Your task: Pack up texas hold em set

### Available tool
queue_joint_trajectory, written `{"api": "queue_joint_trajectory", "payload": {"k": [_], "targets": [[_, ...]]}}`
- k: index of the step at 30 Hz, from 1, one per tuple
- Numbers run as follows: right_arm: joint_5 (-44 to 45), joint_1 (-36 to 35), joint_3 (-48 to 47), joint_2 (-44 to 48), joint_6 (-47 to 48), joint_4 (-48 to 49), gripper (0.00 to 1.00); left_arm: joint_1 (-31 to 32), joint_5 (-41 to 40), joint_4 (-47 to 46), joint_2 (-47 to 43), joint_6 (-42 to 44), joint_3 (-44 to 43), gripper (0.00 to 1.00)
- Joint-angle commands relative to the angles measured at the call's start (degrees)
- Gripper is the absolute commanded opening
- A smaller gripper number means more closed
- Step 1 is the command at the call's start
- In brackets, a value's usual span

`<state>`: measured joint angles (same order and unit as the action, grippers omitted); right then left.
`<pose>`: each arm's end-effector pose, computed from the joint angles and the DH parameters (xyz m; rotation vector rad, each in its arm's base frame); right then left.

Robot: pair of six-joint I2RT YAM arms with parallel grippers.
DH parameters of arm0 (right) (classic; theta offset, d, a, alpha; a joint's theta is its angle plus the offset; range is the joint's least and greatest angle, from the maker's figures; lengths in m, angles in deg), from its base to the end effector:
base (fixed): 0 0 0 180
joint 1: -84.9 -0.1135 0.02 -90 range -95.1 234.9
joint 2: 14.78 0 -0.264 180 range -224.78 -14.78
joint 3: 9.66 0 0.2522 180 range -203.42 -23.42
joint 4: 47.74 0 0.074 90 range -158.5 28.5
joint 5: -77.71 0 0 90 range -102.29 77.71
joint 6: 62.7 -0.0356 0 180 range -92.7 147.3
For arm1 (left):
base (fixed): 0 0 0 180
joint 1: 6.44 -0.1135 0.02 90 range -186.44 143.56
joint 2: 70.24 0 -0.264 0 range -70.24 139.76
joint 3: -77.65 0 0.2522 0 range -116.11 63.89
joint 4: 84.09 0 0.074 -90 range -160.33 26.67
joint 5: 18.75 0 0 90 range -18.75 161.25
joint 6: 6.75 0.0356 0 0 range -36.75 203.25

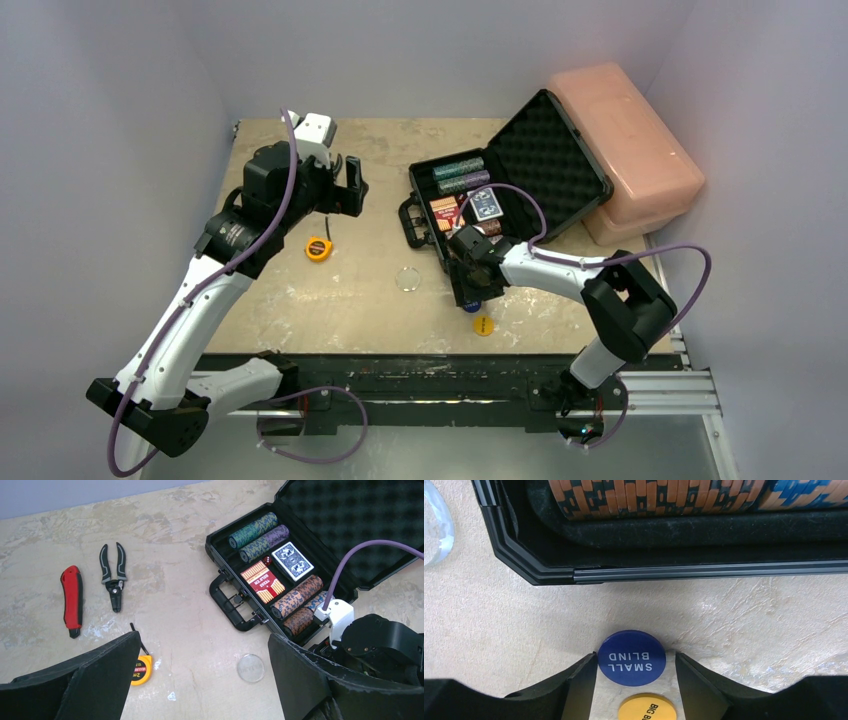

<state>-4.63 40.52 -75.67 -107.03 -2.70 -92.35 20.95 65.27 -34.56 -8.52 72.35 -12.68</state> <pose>0.2123 0.2011 0.1626 -0.3182 2.7743 0.1358 0.1957 -0.0972 0.4277 0.2100 1.9379 -0.3436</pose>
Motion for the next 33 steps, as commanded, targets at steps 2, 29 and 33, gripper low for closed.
{"api": "queue_joint_trajectory", "payload": {"k": [2,29,33], "targets": [[1.3,-0.9,0.9,-0.2,-0.8,0.4,0.61,-0.2,0.6,-0.8,-0.7,0.7,-0.8,1.0],[1.5,-2.6,1.2,-1.9,-1.1,-0.2,0.42,-0.2,0.7,-0.5,-0.8,0.7,-0.9,1.0],[1.7,-2.6,-0.4,-0.3,-1.1,-1.3,0.42,-0.2,0.7,-0.5,-0.8,0.7,-1.0,1.0]]}}
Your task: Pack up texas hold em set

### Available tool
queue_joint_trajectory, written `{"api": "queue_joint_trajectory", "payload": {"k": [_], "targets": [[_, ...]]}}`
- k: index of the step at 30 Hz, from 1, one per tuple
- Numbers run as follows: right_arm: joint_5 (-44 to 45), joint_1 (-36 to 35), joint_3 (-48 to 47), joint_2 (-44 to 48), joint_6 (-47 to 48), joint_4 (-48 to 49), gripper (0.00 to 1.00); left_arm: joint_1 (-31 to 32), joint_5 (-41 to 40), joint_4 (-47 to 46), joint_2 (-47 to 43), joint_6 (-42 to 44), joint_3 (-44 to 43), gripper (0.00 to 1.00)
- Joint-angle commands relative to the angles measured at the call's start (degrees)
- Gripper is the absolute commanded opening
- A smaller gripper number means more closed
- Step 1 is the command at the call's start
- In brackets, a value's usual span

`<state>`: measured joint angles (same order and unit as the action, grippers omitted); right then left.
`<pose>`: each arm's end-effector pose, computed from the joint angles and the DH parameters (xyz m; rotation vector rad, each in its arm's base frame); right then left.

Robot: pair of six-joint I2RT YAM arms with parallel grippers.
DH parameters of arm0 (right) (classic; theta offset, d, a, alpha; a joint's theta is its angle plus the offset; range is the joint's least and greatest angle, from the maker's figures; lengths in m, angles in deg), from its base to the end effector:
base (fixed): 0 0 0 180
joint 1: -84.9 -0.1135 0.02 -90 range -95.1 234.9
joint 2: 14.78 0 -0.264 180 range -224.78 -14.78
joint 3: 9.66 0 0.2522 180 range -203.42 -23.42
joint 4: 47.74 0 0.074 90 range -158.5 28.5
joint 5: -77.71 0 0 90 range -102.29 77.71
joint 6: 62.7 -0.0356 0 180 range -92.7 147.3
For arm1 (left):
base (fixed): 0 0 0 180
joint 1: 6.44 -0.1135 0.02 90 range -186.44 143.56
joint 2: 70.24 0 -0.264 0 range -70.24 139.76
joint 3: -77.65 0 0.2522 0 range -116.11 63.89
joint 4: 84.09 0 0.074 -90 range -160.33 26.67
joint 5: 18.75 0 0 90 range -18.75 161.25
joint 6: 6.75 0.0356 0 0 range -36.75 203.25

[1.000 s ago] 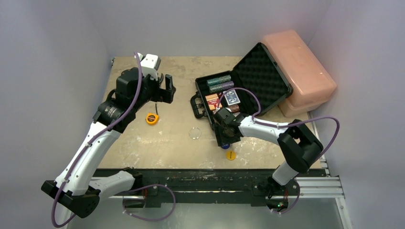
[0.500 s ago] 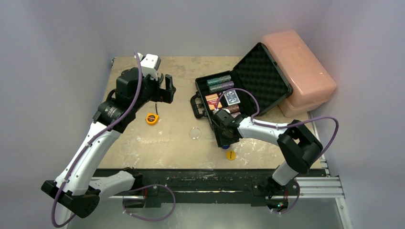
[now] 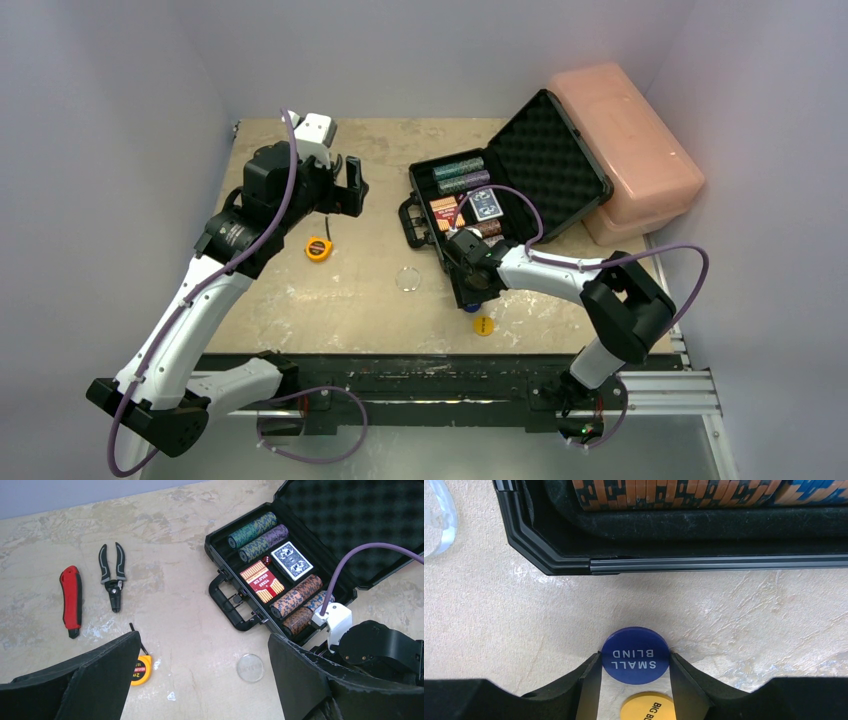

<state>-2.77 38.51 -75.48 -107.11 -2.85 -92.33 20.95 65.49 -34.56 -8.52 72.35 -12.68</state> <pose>0.2055 0.2072 0.1615 -0.3544 2.7567 0.1048 0.1957 -0.0974 0.4277 0.2127 1.9381 -0.3473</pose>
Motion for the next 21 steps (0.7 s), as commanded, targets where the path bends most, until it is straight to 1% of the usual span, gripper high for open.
{"api": "queue_joint_trajectory", "payload": {"k": [1,15,21], "targets": [[-0.2,-0.7,-1.0,0.1,-0.9,-1.7,0.42,-0.2,0.5,-0.5,-0.8,0.7,-1.0,1.0],[-0.5,-0.7,-6.6,4.2,-0.5,-5.2,0.39,-0.2,0.6,-0.6,-0.6,0.7,-0.9,1.0],[0.8,-0.7,-11.4,5.5,-0.9,-7.6,0.39,-0.2,0.6,-0.6,-0.6,0.7,-1.0,1.0]]}}
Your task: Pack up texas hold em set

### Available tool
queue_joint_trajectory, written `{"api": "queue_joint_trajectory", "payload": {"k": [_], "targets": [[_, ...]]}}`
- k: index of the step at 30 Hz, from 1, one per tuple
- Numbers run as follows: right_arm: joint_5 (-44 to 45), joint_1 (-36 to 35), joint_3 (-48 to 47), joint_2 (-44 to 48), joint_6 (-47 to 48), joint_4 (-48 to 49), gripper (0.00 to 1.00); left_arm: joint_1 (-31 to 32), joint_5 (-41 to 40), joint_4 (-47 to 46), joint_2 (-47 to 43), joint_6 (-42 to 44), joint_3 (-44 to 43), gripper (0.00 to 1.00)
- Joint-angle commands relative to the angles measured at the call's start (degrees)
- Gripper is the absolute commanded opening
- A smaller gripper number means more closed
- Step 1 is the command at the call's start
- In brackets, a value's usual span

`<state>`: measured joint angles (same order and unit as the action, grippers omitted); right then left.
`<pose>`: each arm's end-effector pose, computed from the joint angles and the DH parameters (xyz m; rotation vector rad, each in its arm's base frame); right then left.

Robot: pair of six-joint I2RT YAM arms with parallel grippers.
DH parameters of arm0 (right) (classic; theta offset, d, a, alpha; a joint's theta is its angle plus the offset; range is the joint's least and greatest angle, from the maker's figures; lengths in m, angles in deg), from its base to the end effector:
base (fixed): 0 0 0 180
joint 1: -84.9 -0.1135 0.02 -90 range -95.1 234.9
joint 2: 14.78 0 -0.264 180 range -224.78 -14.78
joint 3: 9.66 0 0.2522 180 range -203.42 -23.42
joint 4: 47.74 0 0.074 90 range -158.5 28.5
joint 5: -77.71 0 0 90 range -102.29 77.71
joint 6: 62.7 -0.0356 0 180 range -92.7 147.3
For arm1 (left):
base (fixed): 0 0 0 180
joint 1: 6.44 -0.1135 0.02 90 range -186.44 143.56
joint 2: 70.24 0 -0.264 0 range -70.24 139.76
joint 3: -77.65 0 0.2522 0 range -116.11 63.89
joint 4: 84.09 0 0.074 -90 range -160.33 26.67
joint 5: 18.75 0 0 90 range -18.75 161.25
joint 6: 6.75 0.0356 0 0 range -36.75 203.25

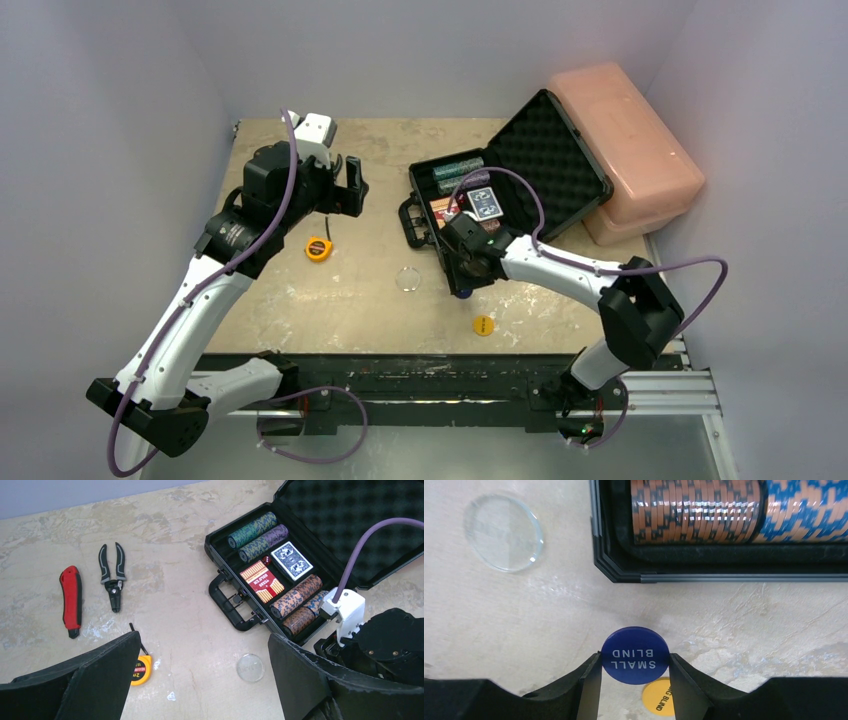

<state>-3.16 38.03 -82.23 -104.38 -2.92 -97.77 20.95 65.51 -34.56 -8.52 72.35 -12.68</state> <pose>0.2105 0.2164 0.2031 -0.3509 2.7032 0.1744 0.1957 -0.0974 0.4277 0.2129 1.9381 -0.3476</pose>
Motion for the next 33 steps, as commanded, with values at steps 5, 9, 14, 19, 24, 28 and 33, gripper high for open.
{"api": "queue_joint_trajectory", "payload": {"k": [5,9,14,19,24,28,33], "targets": [[1.2,-0.2,-9.8,2.7,0.1,-3.4,0.39,-0.2,0.6,-0.6,-0.6,0.7,-1.0,1.0],[3.2,-0.1,-13.6,1.6,1.1,-4.5,0.39,-0.2,0.6,-0.5,-0.6,0.7,-1.0,1.0],[4.9,0.3,-19.8,-0.8,2.4,-5.8,0.4,-0.2,0.7,-0.4,-0.7,0.6,-1.1,1.0],[5.0,2.2,-25.5,-3.6,3.9,-6.0,0.4,-0.2,0.6,-0.5,-1.0,0.7,-1.0,1.0],[4.6,5.2,-29.4,-7.0,5.5,-5.9,0.4,-0.2,0.5,-0.5,-1.0,0.8,-1.0,1.0],[3.7,7.2,-32.0,-9.7,6.4,-5.7,0.39,-0.2,0.4,-0.5,-0.9,0.8,-1.0,1.0],[3.5,9.2,-34.3,-12.8,7.1,-5.3,0.39,-0.2,0.4,-0.4,-0.9,0.8,-1.0,1.0]]}}
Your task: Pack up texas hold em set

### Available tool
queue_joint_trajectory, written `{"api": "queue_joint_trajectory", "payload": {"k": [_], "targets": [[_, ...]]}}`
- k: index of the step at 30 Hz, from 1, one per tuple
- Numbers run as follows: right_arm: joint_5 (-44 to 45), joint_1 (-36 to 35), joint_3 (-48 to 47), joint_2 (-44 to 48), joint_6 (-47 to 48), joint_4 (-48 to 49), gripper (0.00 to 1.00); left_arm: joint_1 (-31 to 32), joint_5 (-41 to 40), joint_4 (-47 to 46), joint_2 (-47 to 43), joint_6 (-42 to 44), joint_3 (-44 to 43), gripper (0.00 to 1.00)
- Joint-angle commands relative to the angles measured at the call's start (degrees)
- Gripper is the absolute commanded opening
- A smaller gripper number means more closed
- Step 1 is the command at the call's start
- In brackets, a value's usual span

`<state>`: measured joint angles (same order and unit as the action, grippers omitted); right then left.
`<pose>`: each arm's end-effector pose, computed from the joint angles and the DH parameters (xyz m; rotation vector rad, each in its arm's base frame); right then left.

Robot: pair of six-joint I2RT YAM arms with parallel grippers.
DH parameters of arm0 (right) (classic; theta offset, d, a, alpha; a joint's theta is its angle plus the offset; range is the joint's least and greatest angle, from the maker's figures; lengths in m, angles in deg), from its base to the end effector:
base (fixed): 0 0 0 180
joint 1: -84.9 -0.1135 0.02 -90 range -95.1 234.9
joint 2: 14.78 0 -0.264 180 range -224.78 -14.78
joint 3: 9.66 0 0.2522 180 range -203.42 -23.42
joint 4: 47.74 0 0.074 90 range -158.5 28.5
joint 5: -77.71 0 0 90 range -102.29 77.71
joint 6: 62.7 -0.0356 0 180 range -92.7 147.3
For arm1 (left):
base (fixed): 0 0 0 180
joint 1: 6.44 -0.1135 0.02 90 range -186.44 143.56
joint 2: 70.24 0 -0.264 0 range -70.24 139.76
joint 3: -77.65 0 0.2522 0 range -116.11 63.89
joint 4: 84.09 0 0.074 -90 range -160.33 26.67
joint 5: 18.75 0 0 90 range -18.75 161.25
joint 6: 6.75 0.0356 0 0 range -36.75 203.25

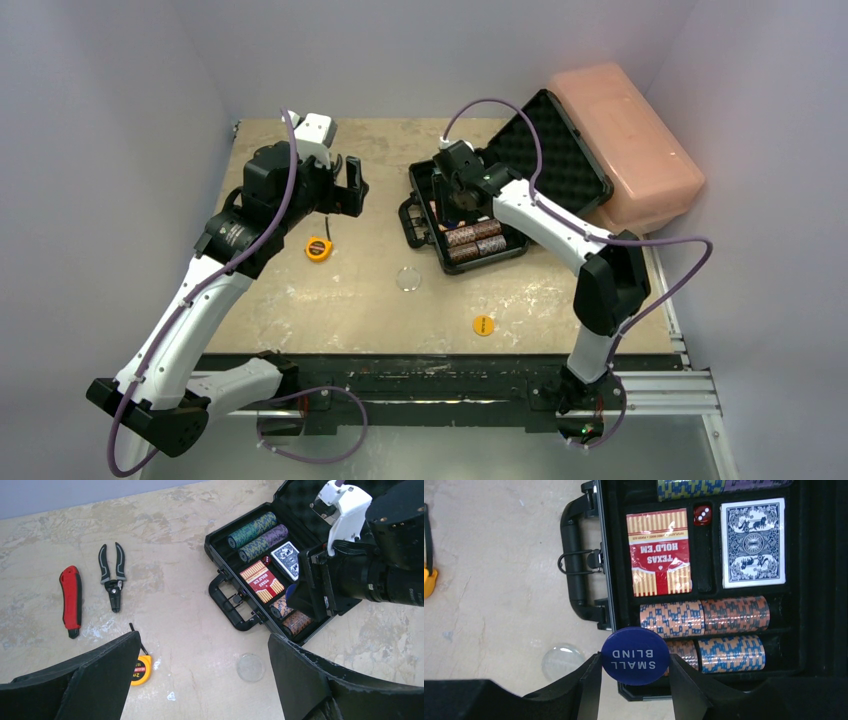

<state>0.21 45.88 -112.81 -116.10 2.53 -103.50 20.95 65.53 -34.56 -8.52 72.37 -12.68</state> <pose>0.3062 0.2382 0.2925 -0.2207 2.4810 0.1968 0.1957 -0.0974 0.4277 0.2135 1.9381 -0.3477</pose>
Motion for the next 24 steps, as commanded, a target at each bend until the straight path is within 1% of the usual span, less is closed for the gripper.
{"api": "queue_joint_trajectory", "payload": {"k": [1,10,24], "targets": [[0.1,1.7,-4.2,-1.8,1.8,0.5,0.39,-0.2,0.4,-0.4,-0.9,0.8,-1.0,1.0],[0.0,3.9,-9.5,-9.0,2.4,0.5,0.39,-0.2,0.6,-0.5,-0.7,0.8,-1.0,1.0],[0.1,5.5,-16.0,-17.4,2.6,0.1,0.38,-0.2,0.6,-0.5,-0.3,1.1,-1.0,1.0]]}}
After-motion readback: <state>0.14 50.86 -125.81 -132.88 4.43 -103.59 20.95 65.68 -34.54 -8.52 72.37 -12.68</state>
